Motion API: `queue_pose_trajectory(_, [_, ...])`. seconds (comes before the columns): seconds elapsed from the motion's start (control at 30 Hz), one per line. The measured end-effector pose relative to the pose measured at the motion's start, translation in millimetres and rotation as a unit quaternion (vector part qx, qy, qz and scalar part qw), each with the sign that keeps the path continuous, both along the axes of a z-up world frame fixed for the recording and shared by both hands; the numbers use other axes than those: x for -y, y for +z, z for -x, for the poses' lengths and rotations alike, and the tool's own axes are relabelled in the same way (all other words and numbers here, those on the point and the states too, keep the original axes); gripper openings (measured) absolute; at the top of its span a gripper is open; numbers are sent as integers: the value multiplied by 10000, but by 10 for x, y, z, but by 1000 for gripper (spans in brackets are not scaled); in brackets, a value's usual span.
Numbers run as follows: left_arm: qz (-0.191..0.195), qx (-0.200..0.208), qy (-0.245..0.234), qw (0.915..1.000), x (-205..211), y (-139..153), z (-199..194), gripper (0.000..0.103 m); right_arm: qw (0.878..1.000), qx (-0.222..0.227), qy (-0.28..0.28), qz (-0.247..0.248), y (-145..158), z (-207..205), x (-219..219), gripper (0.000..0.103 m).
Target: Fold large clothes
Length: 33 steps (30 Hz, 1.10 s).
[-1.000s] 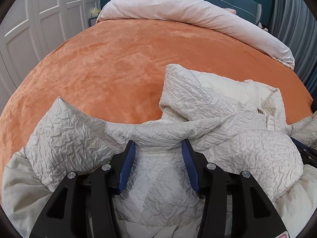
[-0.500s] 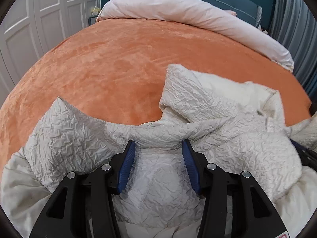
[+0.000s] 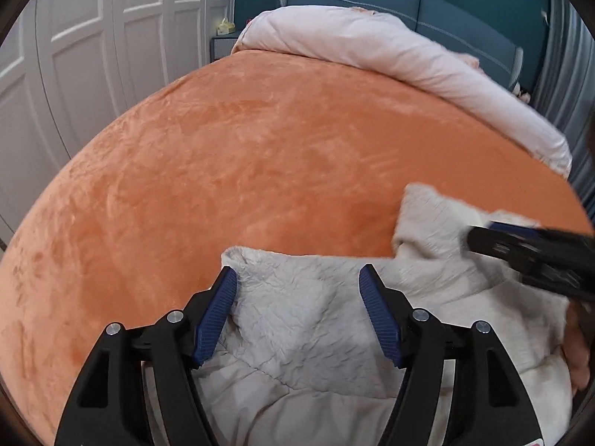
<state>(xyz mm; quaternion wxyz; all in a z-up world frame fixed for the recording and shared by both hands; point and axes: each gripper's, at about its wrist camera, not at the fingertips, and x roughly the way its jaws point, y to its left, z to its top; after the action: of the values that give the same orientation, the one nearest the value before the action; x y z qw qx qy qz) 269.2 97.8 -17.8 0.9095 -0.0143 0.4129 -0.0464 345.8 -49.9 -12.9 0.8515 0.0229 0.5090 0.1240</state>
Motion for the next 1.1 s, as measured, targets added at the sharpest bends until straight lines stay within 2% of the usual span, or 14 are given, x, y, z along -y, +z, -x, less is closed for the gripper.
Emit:
queue_pose_trajectory(0.03, [-138, 21, -12, 9999, 31, -51, 5, 67, 9999, -79, 47, 110, -106, -66, -60, 42])
queue_pose_trajectory(0.1, [-267, 5, -44, 9996, 52, -121, -2, 72, 10000, 7, 86, 39, -146, -97, -37, 7])
queue_pose_trajectory(0.17, [-293, -15, -64, 9995, 52, -175, -13, 73, 9980, 114, -352, -514, -110, -123, 250, 5])
queue_pose_trajectory(0.27, [-141, -69, -63, 9999, 18, -242, -58, 75, 9857, -296, -750, -1481, -382, -197, 594, 4])
queue_pose_trajectory(0.37, [-169, -90, -49, 9998, 27, -269, -61, 76, 9893, -24, -698, -1283, -216, -206, 538, 8])
queue_pose_trajectory(0.43, [-188, -80, -51, 9998, 33, -278, -61, 76, 9879, 540, -729, -1259, 47, -83, 478, 11])
queue_pose_trajectory(0.57, [-316, -68, -19, 9995, 87, -297, -70, 77, 9967, 365, 11, -731, 76, -210, -30, 40])
queue_pose_trajectory(0.63, [-330, -75, -11, 9994, 88, -299, -74, 77, 9997, 114, 171, 164, -147, -362, -277, 40])
queue_pose_trajectory(0.67, [-337, -82, -1, 9994, 90, -302, -74, 77, 9993, 47, 156, 337, -210, -409, -326, 30])
queue_pose_trajectory(0.7, [-348, -91, 3, 9994, 91, -304, -80, 77, 9992, 28, 130, 368, -238, -447, -342, 9])
queue_pose_trajectory(0.77, [-334, -99, 15, 9994, 89, -297, -94, 78, 10000, 43, -31, -61, -173, -498, -162, 6])
queue_pose_trajectory(0.93, [-467, -261, -72, 9985, 196, -310, -405, 83, 9927, -282, -664, -968, -404, -606, 323, 5])
queue_pose_trajectory(1.0, [-519, -439, -18, 9977, 217, -375, -530, 86, 9853, -276, -801, -1487, -301, -612, 451, 10])
queue_pose_trajectory(1.1, [-364, -458, 5, 9983, 150, -396, -520, 87, 9859, 861, -1005, -1025, 235, -177, 690, 17])
